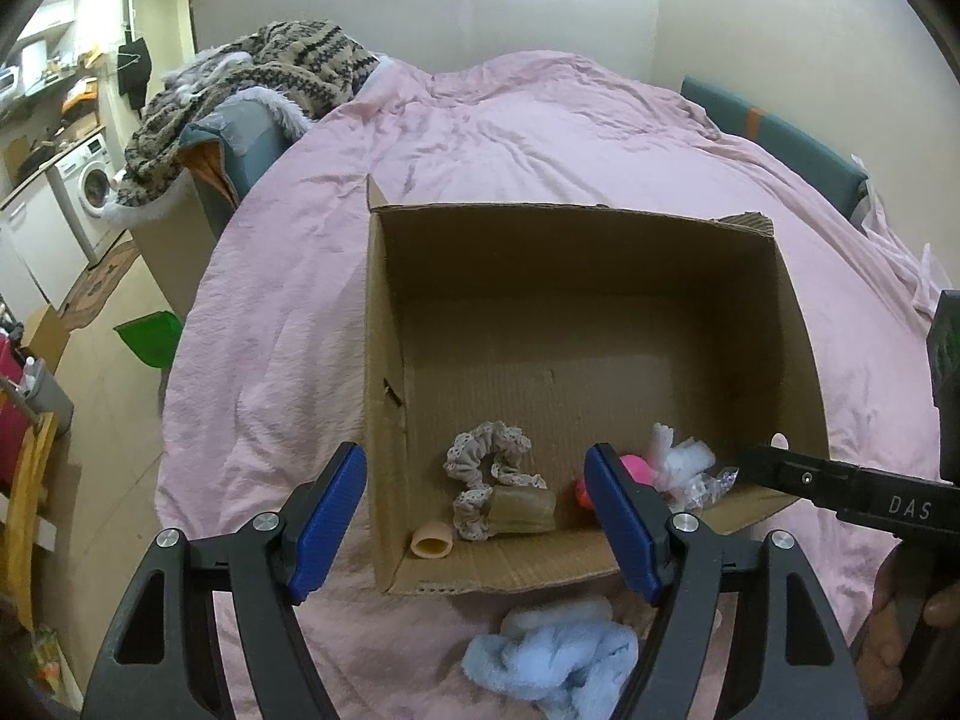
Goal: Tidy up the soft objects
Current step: 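Move both tools back to the bed and grasp the light-blue fluffy sock with the left tool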
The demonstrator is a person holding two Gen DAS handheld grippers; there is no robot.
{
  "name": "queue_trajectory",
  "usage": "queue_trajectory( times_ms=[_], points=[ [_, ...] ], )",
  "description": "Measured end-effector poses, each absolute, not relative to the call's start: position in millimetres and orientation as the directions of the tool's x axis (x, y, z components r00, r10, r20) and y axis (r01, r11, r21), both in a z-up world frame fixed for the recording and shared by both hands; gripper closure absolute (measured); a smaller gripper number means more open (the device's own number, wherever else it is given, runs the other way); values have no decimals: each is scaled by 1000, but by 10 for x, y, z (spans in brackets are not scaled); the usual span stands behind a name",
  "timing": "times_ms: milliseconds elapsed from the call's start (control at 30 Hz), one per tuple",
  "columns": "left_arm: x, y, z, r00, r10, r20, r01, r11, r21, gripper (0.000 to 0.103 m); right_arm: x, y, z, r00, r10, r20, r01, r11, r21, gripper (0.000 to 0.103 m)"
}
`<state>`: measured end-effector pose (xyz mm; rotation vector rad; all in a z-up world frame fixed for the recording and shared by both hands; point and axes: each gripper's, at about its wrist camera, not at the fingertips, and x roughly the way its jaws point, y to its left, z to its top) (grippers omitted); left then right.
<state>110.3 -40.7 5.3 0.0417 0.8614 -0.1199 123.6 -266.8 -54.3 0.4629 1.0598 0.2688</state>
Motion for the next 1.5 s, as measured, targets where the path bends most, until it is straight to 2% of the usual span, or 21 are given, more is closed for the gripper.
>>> queue_trajectory(
  times_ms=[367,1133,1300,1500],
  points=[
    [956,-230,155,649,-52,-759,69,998,-9,30,1032,-2688,-437,483,396,-781,-3,893,450,34],
    [554,10,-108,526,-44,-849,-35,997,-73,30,561,-2572,-583,391,392,-833,38,897,440,34],
    [591,38,-368,399,-99,-912,-48,990,-129,30,560,-2587,-702,353,384,-853,77,897,436,34],
    [637,-157,-557,312,-197,-929,12,979,-204,30,582,-2596,-808,321,374,-870,111,898,427,34]
  ],
)
